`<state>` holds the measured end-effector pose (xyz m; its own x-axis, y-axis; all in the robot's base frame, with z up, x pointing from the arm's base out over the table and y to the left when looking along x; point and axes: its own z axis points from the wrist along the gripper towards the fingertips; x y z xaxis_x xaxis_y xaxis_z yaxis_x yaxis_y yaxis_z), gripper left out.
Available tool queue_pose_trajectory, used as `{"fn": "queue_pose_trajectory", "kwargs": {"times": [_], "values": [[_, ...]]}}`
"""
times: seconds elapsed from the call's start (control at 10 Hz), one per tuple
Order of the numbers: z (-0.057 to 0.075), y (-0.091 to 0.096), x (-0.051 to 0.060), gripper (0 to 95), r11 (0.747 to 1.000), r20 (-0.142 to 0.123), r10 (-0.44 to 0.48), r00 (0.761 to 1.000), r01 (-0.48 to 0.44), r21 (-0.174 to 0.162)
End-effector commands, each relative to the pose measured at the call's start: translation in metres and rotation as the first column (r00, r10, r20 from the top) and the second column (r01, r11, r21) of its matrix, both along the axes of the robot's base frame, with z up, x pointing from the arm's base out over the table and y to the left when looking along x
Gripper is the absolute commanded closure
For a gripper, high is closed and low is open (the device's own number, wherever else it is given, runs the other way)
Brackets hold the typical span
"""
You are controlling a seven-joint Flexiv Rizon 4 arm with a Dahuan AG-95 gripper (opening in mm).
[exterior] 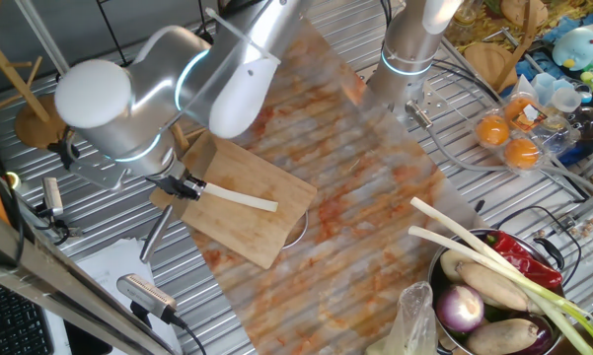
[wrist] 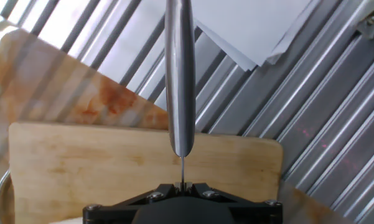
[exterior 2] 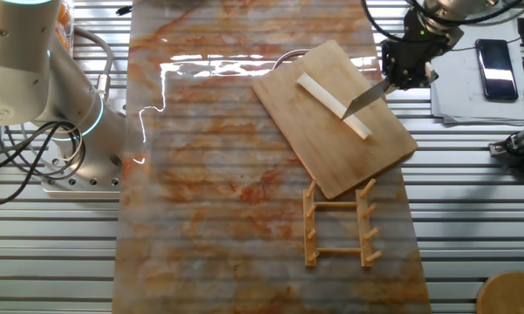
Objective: Chop the scallions
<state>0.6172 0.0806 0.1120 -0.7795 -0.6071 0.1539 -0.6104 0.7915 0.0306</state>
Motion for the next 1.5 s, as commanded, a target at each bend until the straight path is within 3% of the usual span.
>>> {"fn": "queue_pose_trajectory", "kwargs": {"times": [0.1,0.2,0.4,0.6,0.9,1.1,1.3,1.5], "values": [[0.000,0.000,-0.002,95.0,0.997,0.085,-0.077,0.993,0.075,0.024],[0.000,0.000,-0.002,95.0,0.997,0.100,-0.074,0.992,0.073,0.010],[-0.016,-0.012,-0.003,95.0,0.996,0.120,-0.067,0.991,0.060,0.061],[-0.022,-0.019,-0.011,95.0,0.997,0.128,-0.047,0.991,0.039,0.067],[-0.017,-0.018,-0.015,95.0,0.997,0.124,-0.041,0.991,0.033,0.063],[-0.024,-0.019,-0.019,95.0,0.998,0.109,-0.026,0.994,0.019,0.060],[-0.030,-0.022,-0.028,95.0,0.997,0.117,-0.015,0.993,0.006,0.077],[-0.031,-0.022,-0.031,95.0,0.997,0.118,-0.010,0.993,0.002,0.073]]}}
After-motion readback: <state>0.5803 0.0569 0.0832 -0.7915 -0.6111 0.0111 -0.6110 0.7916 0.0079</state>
